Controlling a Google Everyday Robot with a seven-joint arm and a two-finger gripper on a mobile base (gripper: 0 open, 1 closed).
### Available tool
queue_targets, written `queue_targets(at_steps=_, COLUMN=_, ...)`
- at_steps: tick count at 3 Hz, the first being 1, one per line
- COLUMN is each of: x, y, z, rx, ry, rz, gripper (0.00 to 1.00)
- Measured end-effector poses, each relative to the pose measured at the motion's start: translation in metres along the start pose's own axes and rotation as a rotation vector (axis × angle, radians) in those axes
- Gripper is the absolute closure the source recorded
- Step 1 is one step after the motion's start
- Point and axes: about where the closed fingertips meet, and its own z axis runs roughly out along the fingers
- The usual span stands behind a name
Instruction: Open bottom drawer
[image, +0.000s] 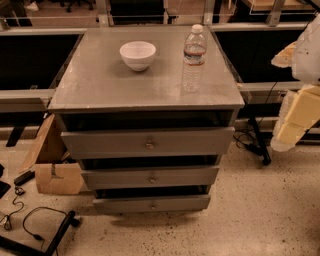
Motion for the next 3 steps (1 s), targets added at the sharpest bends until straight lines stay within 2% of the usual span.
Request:
queue_targets(at_steps=1, x=0.000, y=0.000, z=0.000, rx=0.000, ry=0.000, rz=0.000, gripper=0.00)
queue_targets(at_steps=2, x=0.001, y=0.009, z=0.018, rx=0.007, ry=-0.007, rz=0.014, gripper=0.00)
queue_targets(at_steps=3, x=0.002, y=0.025, z=0.054, rx=0.041, ry=0.004, rz=0.006, gripper=0.00)
